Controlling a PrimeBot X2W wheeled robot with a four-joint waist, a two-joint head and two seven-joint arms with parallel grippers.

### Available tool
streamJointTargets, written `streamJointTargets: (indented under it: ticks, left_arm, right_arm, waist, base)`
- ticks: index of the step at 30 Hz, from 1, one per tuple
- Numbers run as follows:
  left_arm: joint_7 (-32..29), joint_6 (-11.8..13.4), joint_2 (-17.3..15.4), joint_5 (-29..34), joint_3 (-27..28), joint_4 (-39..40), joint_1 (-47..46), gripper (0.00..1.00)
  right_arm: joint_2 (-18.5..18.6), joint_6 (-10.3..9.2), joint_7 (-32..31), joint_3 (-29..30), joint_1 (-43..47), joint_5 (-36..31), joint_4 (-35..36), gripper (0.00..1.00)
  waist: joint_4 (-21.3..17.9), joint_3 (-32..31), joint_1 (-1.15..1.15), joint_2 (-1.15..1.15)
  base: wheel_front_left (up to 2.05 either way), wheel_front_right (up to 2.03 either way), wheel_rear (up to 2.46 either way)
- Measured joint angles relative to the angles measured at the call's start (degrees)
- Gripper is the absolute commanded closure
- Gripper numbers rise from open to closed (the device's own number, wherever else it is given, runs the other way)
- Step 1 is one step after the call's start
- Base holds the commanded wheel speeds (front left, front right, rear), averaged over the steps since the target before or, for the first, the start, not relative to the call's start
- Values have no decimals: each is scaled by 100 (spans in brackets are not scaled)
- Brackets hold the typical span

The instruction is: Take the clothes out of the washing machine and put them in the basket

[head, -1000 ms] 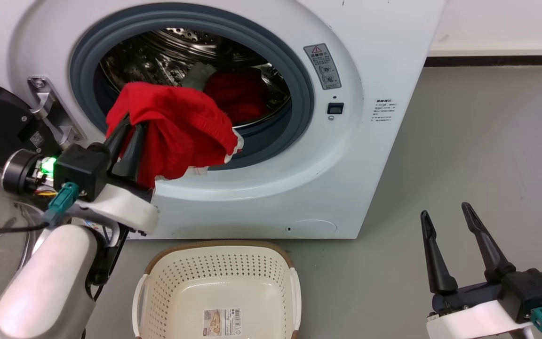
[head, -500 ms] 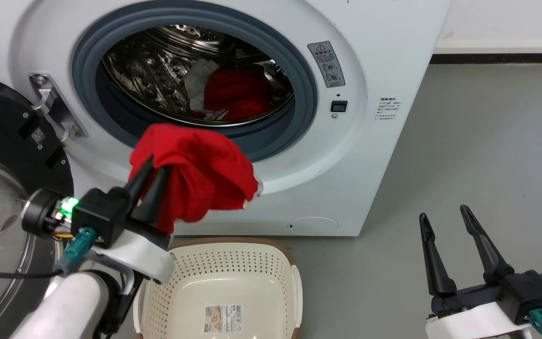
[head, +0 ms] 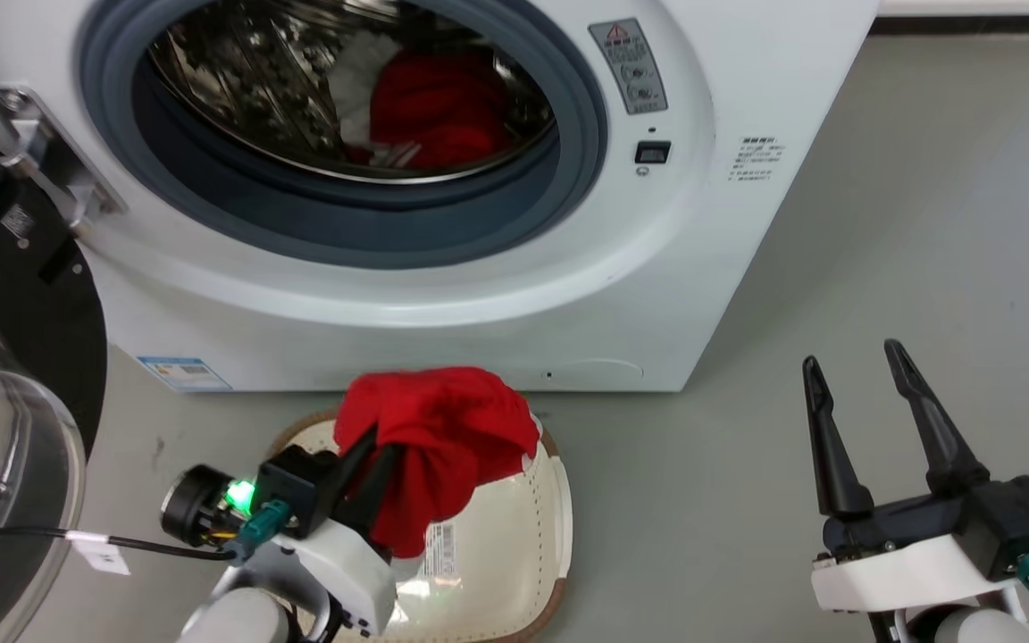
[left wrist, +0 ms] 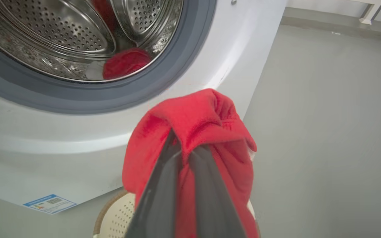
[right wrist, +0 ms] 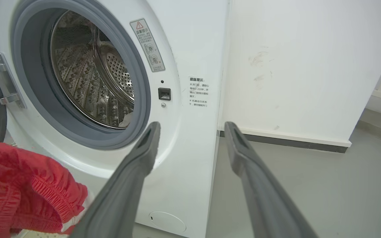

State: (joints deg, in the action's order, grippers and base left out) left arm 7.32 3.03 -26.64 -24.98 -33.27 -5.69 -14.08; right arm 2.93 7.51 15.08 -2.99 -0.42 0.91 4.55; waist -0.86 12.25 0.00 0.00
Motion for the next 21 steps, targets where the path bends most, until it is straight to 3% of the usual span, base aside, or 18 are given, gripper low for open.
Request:
streamJointTargets:
  ticks: [11,21]
  left_arm:
    - [432,-366,508,-37,-212,-2016,-525,100]
    - [625,-690,1015,111,-385,-4167,-1708,100]
  right_arm:
    - [0,0,0,76,-446,-58,133,0]
    - [0,0,0,238,-1023,-54,327,0]
  waist:
    - [-108,889,1,0]
    - [-266,1916,1,0]
  base:
    - [0,0,0]
    - [0,0,0]
